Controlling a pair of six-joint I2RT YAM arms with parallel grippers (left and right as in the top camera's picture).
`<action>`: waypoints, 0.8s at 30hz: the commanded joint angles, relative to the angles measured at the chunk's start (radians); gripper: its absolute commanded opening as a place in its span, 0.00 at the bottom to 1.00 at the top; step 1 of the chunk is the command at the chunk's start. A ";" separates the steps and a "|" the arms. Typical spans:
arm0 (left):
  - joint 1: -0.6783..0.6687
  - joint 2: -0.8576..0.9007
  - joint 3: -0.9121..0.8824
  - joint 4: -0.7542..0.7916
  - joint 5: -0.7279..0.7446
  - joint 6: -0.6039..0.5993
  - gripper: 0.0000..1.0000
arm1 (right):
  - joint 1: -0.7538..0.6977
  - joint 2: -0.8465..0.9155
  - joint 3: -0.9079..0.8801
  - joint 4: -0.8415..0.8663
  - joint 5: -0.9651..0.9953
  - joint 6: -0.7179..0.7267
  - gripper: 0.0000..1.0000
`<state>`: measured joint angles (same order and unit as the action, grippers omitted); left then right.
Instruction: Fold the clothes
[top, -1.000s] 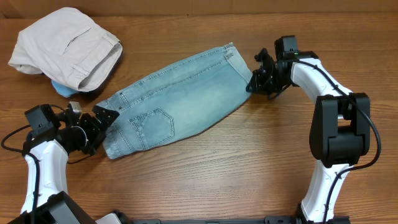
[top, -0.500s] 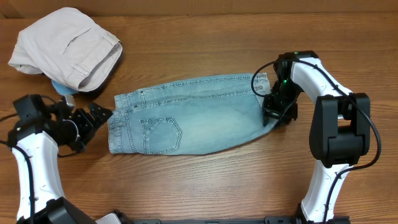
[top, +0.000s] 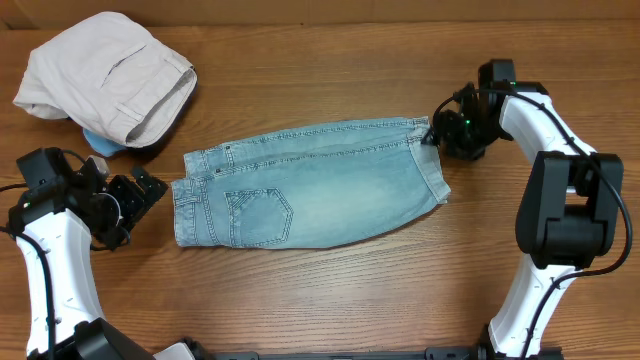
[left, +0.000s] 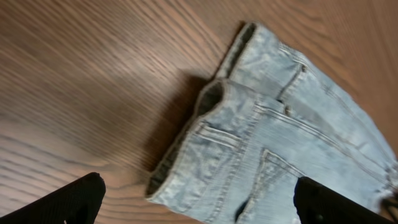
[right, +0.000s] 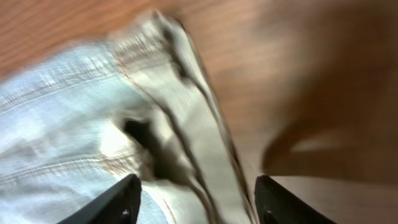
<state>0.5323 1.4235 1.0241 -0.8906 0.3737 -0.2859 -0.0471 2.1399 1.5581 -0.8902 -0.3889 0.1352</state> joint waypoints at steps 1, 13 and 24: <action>-0.016 0.003 0.020 0.006 -0.077 -0.009 1.00 | 0.021 -0.047 0.014 0.052 -0.037 -0.063 0.66; -0.017 0.011 0.020 0.021 -0.100 -0.008 1.00 | 0.088 -0.036 0.014 0.072 0.049 -0.084 0.28; -0.067 0.129 0.019 0.097 0.013 0.073 0.99 | 0.023 -0.095 0.014 0.061 -0.073 -0.004 0.04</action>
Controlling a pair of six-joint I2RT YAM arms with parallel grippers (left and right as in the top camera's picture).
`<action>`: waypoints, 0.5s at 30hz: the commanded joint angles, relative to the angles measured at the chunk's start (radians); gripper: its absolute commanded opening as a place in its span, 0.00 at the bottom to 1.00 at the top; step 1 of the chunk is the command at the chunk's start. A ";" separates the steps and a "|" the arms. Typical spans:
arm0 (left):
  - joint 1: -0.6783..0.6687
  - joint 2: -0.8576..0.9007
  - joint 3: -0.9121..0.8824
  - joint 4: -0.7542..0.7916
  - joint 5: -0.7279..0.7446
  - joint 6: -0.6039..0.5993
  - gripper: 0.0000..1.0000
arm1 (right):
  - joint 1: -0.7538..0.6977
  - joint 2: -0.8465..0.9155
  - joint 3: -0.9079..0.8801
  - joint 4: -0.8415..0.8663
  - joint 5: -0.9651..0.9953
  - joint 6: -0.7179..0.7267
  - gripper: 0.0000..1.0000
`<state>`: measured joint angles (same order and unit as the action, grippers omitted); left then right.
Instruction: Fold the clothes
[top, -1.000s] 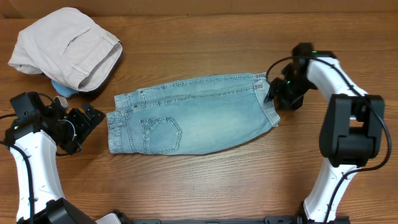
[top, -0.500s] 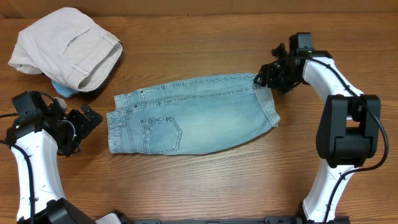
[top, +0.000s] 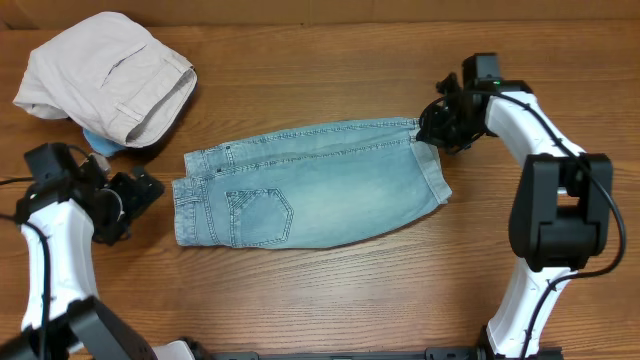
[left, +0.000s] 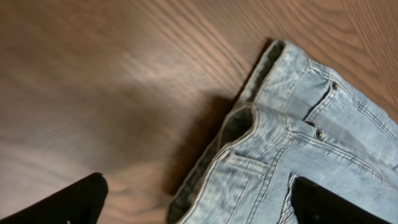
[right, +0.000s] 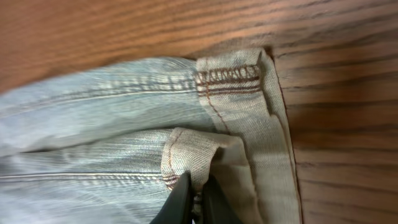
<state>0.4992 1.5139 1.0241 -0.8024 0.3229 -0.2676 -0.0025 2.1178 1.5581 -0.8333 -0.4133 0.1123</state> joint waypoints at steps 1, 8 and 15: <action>-0.057 0.064 0.019 0.024 0.063 0.055 1.00 | -0.021 -0.076 0.014 0.002 -0.052 0.010 0.04; -0.143 0.171 0.019 0.121 0.041 0.072 0.56 | -0.018 -0.077 0.014 -0.007 -0.051 0.011 0.04; -0.142 0.173 0.019 0.154 0.003 0.108 0.60 | -0.018 -0.077 0.014 -0.019 -0.033 0.011 0.04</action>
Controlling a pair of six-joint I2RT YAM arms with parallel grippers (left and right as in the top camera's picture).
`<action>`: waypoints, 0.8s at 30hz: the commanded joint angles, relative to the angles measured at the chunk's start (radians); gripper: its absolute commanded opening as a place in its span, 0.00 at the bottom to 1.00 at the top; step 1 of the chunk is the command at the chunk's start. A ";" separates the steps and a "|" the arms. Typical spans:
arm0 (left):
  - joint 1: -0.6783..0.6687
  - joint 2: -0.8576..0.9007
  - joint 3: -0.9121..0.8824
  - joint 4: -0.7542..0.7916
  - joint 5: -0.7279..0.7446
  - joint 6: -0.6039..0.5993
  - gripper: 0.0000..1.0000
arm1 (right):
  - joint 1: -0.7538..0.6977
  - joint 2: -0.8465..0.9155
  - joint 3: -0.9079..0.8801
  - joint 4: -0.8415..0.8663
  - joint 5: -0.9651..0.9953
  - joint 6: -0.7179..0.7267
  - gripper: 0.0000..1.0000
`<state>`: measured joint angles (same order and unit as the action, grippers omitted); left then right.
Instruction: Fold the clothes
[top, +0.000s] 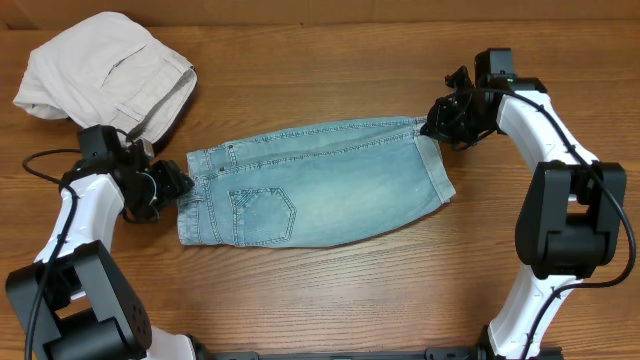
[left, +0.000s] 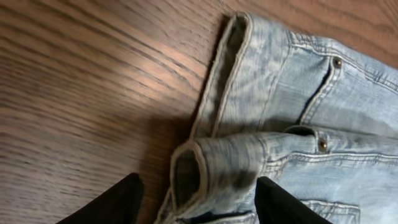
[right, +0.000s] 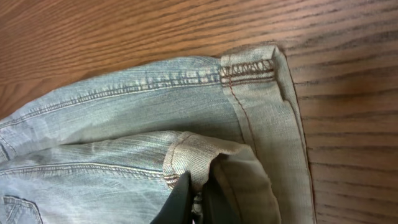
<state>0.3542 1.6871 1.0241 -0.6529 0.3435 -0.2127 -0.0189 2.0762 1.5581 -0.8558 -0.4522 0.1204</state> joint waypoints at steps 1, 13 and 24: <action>0.001 0.000 0.019 0.006 -0.019 0.072 0.59 | -0.002 -0.036 0.014 0.001 0.006 0.003 0.04; -0.018 0.000 0.019 0.080 0.009 0.143 0.09 | -0.017 -0.036 0.014 -0.011 0.017 0.003 0.04; -0.023 0.021 0.015 0.085 -0.063 0.220 0.64 | -0.017 -0.036 0.014 -0.018 0.017 0.004 0.04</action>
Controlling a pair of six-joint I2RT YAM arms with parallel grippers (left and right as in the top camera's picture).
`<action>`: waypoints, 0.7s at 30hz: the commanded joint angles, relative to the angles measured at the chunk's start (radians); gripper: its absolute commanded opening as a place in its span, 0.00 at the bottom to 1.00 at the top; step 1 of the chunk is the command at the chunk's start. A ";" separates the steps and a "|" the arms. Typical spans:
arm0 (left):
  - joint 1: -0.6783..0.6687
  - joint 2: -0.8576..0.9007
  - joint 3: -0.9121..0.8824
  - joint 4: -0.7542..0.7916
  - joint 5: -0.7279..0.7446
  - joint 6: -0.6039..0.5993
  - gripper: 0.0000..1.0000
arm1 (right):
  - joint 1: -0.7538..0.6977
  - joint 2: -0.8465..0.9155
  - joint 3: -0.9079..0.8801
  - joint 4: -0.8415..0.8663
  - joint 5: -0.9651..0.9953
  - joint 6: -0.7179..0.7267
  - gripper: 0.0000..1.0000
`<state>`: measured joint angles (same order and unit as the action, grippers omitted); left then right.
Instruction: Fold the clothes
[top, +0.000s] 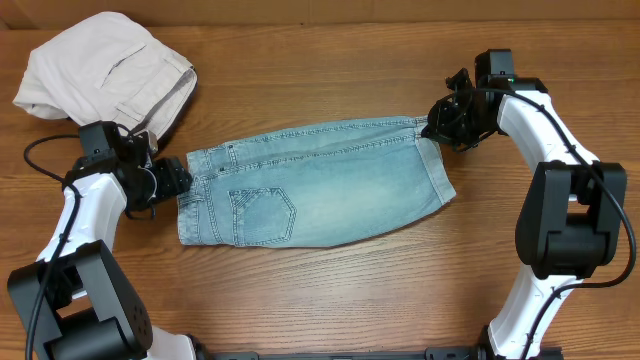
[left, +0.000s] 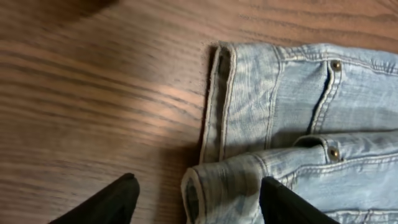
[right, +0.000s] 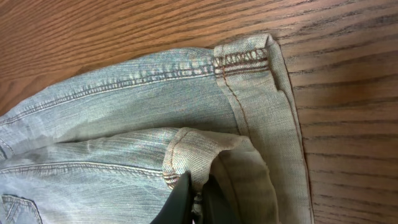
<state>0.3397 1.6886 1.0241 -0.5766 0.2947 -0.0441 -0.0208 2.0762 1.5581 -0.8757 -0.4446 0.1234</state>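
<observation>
Light blue denim shorts (top: 310, 185) lie flat mid-table, waistband to the left, leg hems to the right. My left gripper (top: 173, 184) is at the waistband's left end and stands open. In the left wrist view its fingers (left: 102, 202) straddle the upper waistband layer (left: 214, 186), which bulges between them. My right gripper (top: 437, 124) is at the far right corner, shut on the upper layer of the leg hem (right: 186, 155). That layer is pinched up off the lower hem (right: 261, 106).
A crumpled pile of beige clothing (top: 105, 70) lies at the back left corner, close behind the left arm. Bare wooden table (top: 330, 290) surrounds the shorts in front and at the back.
The left gripper has edged slightly along the waistband end and is still open around its upper layer. The right gripper keeps its hold on the hem; the shorts have barely shifted.
At first both grippers were open, the left well off the shorts near the table's left edge, the right at the hem corner. Then the right was shut on the hem's upper layer. Later the left stood open at the waistband, where it remains.
</observation>
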 joint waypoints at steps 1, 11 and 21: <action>-0.008 0.032 0.014 0.018 -0.013 0.059 0.58 | -0.015 -0.036 0.014 0.002 0.010 0.001 0.04; -0.008 0.120 0.015 0.033 0.111 0.112 0.28 | -0.015 -0.036 0.014 0.002 0.010 0.004 0.04; -0.006 0.060 0.081 -0.047 0.151 0.108 0.04 | -0.027 -0.059 0.015 -0.006 0.009 0.008 0.04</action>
<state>0.3397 1.7954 1.0527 -0.5949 0.3977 0.0525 -0.0288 2.0754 1.5581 -0.8780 -0.4438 0.1276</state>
